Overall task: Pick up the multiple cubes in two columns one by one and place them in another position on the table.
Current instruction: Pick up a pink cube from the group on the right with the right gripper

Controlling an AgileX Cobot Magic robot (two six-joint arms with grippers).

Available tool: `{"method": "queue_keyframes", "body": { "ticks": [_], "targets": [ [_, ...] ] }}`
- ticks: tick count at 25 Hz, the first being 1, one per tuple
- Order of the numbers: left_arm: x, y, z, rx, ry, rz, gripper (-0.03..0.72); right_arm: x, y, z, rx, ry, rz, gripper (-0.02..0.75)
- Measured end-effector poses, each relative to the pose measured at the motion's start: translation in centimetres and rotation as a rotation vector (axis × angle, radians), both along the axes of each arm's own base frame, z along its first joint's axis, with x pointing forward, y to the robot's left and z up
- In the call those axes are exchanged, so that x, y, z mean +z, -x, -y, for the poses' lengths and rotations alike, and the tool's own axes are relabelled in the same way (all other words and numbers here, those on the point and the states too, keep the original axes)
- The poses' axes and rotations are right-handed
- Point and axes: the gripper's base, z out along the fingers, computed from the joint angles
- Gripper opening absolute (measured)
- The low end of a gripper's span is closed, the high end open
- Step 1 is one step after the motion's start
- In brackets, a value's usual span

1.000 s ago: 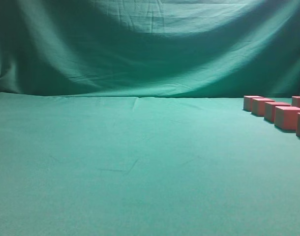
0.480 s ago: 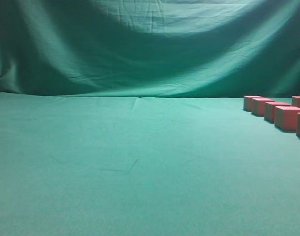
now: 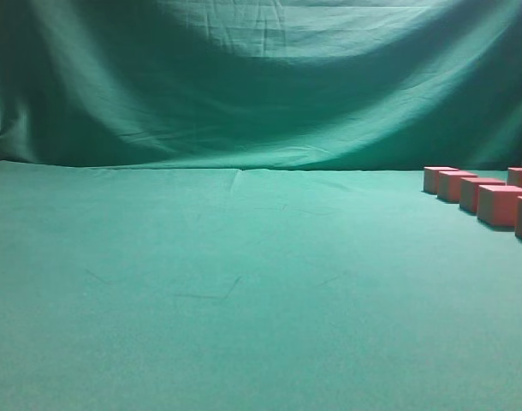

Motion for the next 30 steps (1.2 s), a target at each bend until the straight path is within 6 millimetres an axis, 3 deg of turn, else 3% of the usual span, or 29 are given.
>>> {"method": "queue_keyframes", "body": {
  "ticks": [7,11,16,21,28,30],
  "targets": [
    [0.0,0.0,0.0,0.0,0.0,0.0,0.0,0.5,-5.2,-1.1,-0.002,0.233,-0.408,0.0],
    [0.0,0.0,0.0,0.0,0.0,0.0,0.0,0.6,-8.0,-1.5,-0.06,0.281,-0.524,0.0],
    [0.0,0.0,0.0,0.0,0.0,0.0,0.0,-1.0,-11.0,-2.6,-0.076,0.343,-0.638,0.0],
    [0.0,0.0,0.0,0.0,0.0,0.0,0.0,-3.1,-13.3,-3.7,-0.108,0.494,-0.684,0.0],
    [0.0,0.0,0.0,0.0,0.0,0.0,0.0,-5.2,-15.7,-4.8,-0.116,0.522,-0.664,0.0],
    [0.0,0.0,0.0,0.0,0.0,0.0,0.0,-5.7,-16.2,-5.0,-0.111,0.526,-0.649,0.049]
  ]
}}
